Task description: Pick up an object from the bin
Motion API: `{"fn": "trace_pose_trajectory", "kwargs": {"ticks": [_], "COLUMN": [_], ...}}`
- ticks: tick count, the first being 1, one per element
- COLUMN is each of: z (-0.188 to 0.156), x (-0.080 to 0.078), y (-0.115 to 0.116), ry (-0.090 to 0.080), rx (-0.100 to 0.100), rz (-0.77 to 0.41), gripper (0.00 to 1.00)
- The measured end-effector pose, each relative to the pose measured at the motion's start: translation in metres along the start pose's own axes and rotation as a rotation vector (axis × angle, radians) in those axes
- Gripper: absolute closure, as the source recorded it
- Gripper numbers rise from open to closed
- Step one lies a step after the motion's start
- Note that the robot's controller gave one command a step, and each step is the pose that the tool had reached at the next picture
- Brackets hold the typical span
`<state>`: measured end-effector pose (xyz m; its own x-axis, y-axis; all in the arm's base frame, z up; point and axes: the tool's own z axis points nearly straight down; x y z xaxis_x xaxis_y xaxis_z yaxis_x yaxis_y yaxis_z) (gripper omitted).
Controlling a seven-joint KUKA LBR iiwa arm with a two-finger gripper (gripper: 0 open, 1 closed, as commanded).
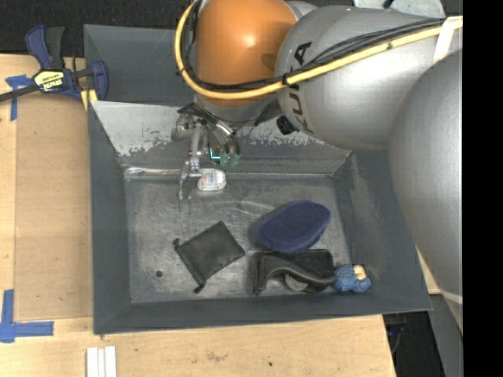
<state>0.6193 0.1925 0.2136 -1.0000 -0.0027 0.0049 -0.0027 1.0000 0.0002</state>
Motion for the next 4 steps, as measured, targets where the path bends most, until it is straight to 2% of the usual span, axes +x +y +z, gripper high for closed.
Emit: {"fn": "trace_pose_trajectory", "kwargs": {"ticks": [1, 2, 3, 4], "z": [0.062, 0.122, 0.138, 0.136], "x": [0.015, -0.009, -0.009, -0.013], "y": [-0.115, -0.079, -0.104, -0.108], "ry": [-0.003, -0.019, -0.006, -0.027], "rx": [0.004, -0.002, -0.011, -0.006], "rz": [-0.182, -0.083, -0.034, -0.030], "gripper": [0.00, 0.00, 0.00, 1.00]}}
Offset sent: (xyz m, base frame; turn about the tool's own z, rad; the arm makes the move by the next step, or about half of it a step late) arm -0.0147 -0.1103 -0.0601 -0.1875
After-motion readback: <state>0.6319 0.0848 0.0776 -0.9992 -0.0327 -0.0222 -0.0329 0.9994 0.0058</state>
